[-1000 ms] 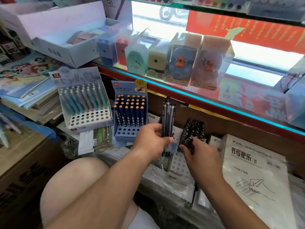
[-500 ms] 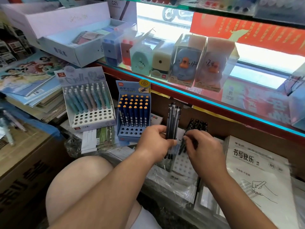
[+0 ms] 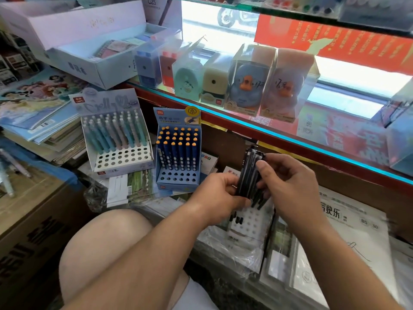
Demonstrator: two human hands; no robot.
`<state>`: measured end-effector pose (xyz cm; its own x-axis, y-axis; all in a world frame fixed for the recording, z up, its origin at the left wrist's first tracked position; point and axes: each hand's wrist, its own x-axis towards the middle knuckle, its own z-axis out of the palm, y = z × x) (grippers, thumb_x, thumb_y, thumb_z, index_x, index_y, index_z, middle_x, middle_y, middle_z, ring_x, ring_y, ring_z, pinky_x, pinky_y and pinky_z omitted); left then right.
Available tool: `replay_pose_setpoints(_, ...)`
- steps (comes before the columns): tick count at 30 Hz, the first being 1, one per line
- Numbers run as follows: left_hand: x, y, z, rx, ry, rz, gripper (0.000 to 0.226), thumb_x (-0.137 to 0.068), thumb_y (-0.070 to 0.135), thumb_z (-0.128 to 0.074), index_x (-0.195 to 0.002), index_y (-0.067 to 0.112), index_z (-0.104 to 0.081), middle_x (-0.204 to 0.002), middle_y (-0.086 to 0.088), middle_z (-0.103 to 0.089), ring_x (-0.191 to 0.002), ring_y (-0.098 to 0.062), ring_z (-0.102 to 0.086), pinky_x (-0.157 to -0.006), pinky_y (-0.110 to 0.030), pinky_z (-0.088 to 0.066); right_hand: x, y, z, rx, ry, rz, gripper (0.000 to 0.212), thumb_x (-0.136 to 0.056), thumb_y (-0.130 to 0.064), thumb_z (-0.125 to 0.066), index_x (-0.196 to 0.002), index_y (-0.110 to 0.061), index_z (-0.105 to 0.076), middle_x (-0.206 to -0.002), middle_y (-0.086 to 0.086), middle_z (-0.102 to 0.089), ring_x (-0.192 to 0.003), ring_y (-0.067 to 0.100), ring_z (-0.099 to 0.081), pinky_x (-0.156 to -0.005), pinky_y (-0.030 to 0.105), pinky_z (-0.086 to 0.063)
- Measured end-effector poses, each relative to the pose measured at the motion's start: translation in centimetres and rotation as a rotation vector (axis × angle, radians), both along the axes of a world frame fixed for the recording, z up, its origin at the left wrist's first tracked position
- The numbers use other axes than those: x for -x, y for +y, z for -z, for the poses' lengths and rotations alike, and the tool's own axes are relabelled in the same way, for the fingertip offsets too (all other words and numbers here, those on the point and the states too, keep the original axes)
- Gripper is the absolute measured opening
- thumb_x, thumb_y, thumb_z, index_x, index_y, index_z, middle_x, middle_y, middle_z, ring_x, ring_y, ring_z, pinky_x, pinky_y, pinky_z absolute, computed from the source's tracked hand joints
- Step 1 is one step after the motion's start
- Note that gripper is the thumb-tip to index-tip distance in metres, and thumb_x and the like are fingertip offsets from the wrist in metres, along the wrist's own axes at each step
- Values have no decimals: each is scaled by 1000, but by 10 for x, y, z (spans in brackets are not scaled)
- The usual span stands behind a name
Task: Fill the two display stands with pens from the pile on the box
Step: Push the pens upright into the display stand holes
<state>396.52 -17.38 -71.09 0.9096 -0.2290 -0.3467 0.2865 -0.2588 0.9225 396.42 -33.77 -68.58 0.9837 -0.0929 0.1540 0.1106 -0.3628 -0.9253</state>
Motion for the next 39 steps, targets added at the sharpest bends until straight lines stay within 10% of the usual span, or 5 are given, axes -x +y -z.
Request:
replay_pose_setpoints(16, -3, -4, 4, -117, 31, -21, 21, -85, 5, -79, -95, 23, -74, -96, -1, -79, -96, -19, -74, -99, -46, -56, 7, -17, 12, -217, 106, 26, 10, -97, -19, -66, -104, -16, -72, -86, 5, -76, -74, 21, -73, -66, 28, -62)
replay_pose_setpoints(26, -6, -1, 3, -140, -9, -263, 23, -86, 9, -80, -88, 29, -69, -91, 4, -76, -92, -17, -73, -95, -43, -58, 2, -26, 24, 112, 5, 72, 23, -99, -24, -64, -122, -28, -67, -97, -6, -71, -87, 14, -70, -81, 40, -62)
replay_pose_setpoints(33, -6, -2, -1, -128, 5, -280, 23, -87, 8, -79, -90, 29, -70, -91, 5, -76, -91, -14, -74, -94, -40, -59, 8, -21, 30, 374, -69, 33, 32, -99, -25, -65, -131, -24, -66, -109, -14, -62, -94, -10, -56, -76, 7, -41)
replay_pose_setpoints(39, -5, -3, -1, -130, 10, -266, 24, -87, 8, -79, -88, 30, -69, -92, 5, -76, -91, -14, -73, -94, -41, -59, 10, -18, 30, 423, -71, 6, 30, -97, -26, -66, -127, -24, -68, -105, -14, -64, -92, -3, -59, -80, 19, -52)
